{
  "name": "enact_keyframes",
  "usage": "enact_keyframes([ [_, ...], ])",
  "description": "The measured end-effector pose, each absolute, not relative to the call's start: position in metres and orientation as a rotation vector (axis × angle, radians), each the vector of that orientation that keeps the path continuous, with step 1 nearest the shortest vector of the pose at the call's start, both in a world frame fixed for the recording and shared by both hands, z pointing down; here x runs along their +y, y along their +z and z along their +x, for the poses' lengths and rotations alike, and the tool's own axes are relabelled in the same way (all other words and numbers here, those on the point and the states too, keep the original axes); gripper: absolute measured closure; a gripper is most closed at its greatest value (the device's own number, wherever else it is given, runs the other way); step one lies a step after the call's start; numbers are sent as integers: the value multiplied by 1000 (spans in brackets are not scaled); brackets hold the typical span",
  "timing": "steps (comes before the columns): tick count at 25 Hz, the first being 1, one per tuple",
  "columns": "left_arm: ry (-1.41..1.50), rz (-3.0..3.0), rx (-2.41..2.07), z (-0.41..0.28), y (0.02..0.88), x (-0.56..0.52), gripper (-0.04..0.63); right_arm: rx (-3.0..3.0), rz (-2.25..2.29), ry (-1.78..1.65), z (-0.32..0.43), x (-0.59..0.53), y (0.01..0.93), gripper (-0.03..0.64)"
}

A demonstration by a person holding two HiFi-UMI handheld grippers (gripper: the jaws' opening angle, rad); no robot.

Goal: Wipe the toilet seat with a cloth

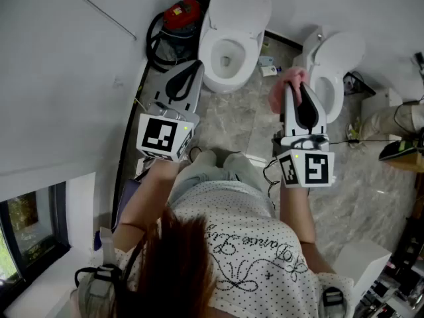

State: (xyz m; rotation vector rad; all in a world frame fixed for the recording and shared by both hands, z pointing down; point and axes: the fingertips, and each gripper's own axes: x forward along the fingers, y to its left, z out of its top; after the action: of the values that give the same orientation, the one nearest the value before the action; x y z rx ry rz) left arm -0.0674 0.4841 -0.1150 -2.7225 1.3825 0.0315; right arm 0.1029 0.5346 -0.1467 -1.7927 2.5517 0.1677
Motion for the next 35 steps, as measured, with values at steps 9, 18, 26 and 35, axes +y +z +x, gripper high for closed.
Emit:
enact_keyframes([
  [9, 29, -2714, 1391, -71, -116, 483, 595, 2534, -1781, 156, 103, 534, -148, 552],
  [18, 11, -2722, 1400, -77, -112, 476, 595, 2495, -1767, 118, 104, 529, -150, 543],
  [26, 4, -2715, 1445, -76, -110, 445, 595, 2530, -1738, 87, 107, 489, -139, 541],
  [35, 11, -2668, 1512, -54, -117, 371, 595, 2571, -1642, 128, 137, 394, -149, 534],
])
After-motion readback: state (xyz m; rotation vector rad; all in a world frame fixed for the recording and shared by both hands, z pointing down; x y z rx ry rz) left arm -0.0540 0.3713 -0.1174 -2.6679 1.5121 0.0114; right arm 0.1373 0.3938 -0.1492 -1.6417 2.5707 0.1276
